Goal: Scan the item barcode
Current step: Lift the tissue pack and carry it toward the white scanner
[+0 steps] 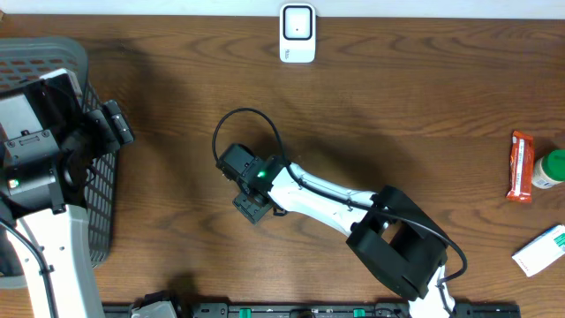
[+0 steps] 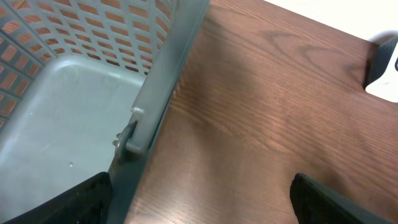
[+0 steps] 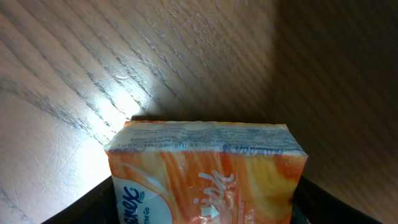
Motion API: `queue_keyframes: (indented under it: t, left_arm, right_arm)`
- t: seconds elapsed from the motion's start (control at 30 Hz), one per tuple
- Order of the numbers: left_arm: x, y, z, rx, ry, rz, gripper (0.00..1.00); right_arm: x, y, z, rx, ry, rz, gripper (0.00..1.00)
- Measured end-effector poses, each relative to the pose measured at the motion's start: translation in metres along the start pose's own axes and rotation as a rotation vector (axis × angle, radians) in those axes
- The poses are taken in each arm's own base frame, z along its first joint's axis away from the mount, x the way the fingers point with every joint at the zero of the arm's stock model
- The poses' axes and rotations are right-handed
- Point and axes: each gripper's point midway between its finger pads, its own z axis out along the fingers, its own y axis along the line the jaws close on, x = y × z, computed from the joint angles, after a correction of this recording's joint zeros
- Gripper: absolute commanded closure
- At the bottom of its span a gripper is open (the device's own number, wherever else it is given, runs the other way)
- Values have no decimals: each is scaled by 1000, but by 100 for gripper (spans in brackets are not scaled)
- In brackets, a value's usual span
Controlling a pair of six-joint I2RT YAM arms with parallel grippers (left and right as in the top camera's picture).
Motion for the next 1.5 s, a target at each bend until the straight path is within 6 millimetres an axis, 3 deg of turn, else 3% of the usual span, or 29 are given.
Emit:
queue_keyframes:
  t: [0.23,0.53,0.7,1.03,1.17,1.3,1.5]
  left_arm:
    - [0,0,0,0,0,0,9]
    - [0,0,0,0,0,0,9]
    - [0,0,0,0,0,0,9]
    - [0,0,0,0,0,0,9]
    - [0,0,0,0,0,0,9]
    - [0,0,0,0,-1,0,9]
    - [0,0,0,0,0,0,9]
  right_arm:
    - [25,-10,-20,27,162,98,39]
    - [-7,-20,-84,-41,172,277,43]
    - [-3,-23,-113,-140,240,372,44]
    - [4,-43,-128,-248,303,501,47]
    - [-27,-60,-121,-247,165,504,46]
    - [-80,-88,-118,-187,-80,481,45]
    - [-150,-164,-139,36,-448,486,43]
